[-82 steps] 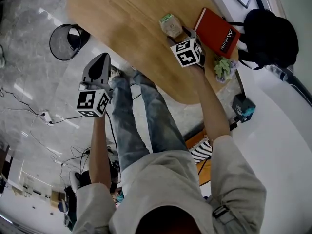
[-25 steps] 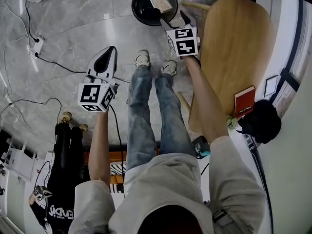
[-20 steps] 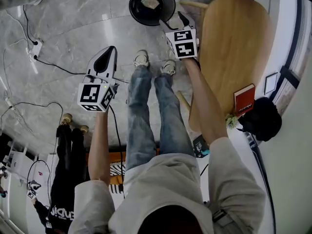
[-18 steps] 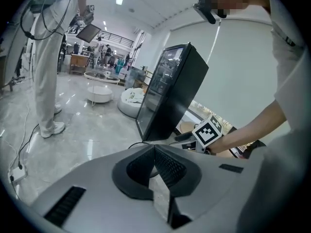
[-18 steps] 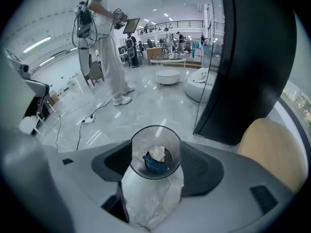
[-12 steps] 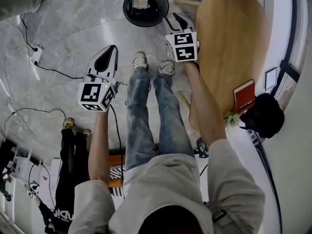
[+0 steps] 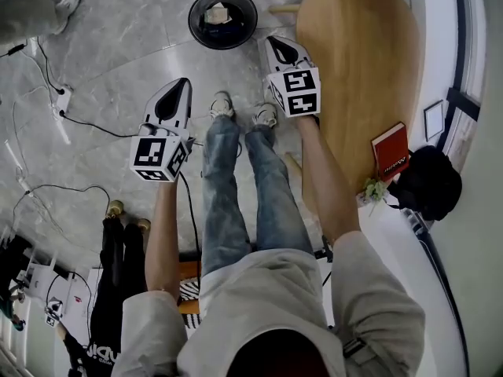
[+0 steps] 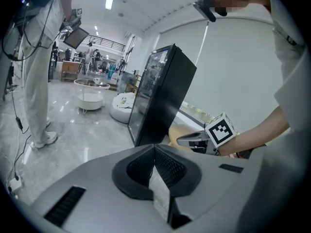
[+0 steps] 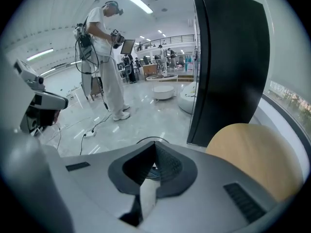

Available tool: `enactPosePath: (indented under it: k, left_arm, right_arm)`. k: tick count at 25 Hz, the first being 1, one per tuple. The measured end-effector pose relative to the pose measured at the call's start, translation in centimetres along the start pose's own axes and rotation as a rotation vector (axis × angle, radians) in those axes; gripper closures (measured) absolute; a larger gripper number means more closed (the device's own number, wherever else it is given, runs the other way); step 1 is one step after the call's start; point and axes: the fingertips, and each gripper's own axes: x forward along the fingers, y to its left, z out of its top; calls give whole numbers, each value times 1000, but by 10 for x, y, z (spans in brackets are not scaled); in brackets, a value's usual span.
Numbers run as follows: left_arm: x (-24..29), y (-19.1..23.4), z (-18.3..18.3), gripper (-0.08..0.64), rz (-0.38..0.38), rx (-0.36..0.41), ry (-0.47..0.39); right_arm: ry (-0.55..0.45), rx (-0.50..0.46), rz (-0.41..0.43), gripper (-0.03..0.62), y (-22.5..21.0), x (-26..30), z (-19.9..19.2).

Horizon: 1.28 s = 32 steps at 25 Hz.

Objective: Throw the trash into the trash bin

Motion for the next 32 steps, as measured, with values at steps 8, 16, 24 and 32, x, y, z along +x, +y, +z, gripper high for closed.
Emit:
enactPosePath:
  k: [8,16,24,32]
  left_arm:
    - [-8,-31,72,543,-12,79,-96]
    - [-39,-80,186,543,-23,174,-231]
    - [-77,-137,237,543,-52,228,-303]
    - [-106,-178,280,543,-72,275,-363]
  right_arm:
    - [-155,10,-49,563,-11,-73,63]
    - [-354,37,-114,563,-30,-183,161]
    - [-462,21,-183,563,-36,-283,198]
    - [-534,33,-261,563,-56,-366,211]
